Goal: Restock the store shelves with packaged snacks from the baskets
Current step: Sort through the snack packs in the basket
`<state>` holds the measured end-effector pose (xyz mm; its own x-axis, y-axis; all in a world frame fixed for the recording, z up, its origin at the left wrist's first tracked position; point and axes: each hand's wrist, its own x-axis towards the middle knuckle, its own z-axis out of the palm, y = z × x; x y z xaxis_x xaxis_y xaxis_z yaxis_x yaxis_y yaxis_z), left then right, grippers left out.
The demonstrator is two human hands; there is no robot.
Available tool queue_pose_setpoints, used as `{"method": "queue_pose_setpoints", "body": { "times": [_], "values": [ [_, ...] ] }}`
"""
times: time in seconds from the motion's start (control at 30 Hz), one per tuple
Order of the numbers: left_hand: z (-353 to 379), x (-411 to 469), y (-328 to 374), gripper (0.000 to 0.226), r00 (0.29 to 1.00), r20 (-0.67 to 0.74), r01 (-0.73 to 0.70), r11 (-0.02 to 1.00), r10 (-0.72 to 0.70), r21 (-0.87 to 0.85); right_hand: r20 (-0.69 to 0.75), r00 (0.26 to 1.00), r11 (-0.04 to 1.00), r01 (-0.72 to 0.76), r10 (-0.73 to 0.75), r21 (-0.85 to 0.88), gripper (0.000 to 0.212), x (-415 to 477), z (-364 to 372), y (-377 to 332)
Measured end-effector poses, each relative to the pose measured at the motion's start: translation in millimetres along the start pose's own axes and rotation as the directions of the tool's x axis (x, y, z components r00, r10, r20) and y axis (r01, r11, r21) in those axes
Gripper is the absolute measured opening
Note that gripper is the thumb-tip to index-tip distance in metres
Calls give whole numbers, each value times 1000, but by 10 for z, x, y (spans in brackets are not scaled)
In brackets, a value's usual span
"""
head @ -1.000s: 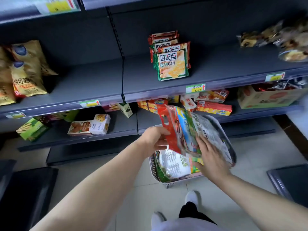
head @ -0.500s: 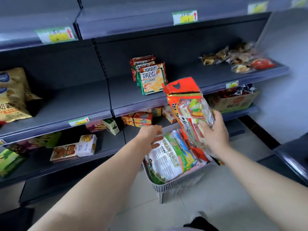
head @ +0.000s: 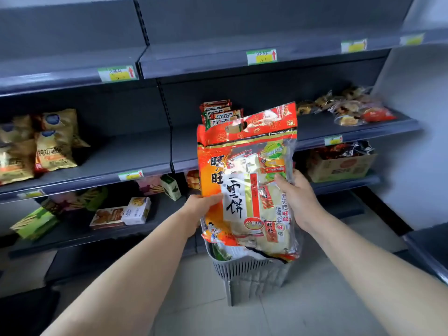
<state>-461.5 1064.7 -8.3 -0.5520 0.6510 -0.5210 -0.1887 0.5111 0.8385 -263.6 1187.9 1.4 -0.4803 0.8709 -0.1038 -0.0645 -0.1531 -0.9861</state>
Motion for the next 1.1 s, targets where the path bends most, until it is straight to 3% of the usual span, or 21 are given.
{"method": "queue_pose_setpoints", "body": {
  "times": [0.07,0.2,0.23,0.37,0.47,0.53,0.6,0.7,0.83,0.9,0.97,1.03,1.1],
  "values": [
    [38,-166,-125,44,1000,-24,15,1000,-15,2,58,998,999,-41,40,20,33,-118,-10,6],
    [19,-504,-423,98,991,-128,-61,994,49,-92,153,986,996,-76,69,42,29,-349,-11,-20],
    [-17,-599,-498,98,989,-140,-67,991,51,-117,167,983,994,-88,78,56,28,-399,1,-29],
    [-238,-1029,-776,62,983,-181,-24,971,-20,-237,240,962,986,-153,132,72,29,-563,185,-46],
    [-492,-1283,-969,62,951,-306,-61,948,-40,-313,296,943,986,-165,153,18,20,-692,491,-62],
    [-686,-1402,-1062,73,921,-386,-79,939,-60,-334,336,927,986,-160,166,-46,36,-758,756,-46],
    [-888,-1506,-1150,77,892,-448,-111,931,-61,-348,359,923,986,-96,141,-139,43,-814,1028,-41],
    [-1247,-1579,-1297,66,842,-536,-185,903,-58,-389,422,900,954,24,110,-299,36,-853,1427,-13],
    [-1819,-1679,-1351,65,763,-645,-278,880,-42,-386,572,797,909,77,191,-410,74,-947,2058,-19],
    [-2167,-1737,-1341,59,719,-693,-300,876,-53,-378,564,807,918,72,176,-389,84,-1021,2436,-30],
    [-2579,-1785,-1329,59,685,-726,-341,856,-57,-389,535,834,926,84,136,-367,68,-1105,2850,-40],
    [-3035,-1799,-1316,76,672,-739,-372,840,-49,-394,554,829,916,162,75,-367,53,-1178,3284,-63],
    [-3501,-1801,-1279,86,655,-755,-410,830,-21,-379,555,832,879,273,-12,-390,55,-1225,3751,-110]
  ]
}}
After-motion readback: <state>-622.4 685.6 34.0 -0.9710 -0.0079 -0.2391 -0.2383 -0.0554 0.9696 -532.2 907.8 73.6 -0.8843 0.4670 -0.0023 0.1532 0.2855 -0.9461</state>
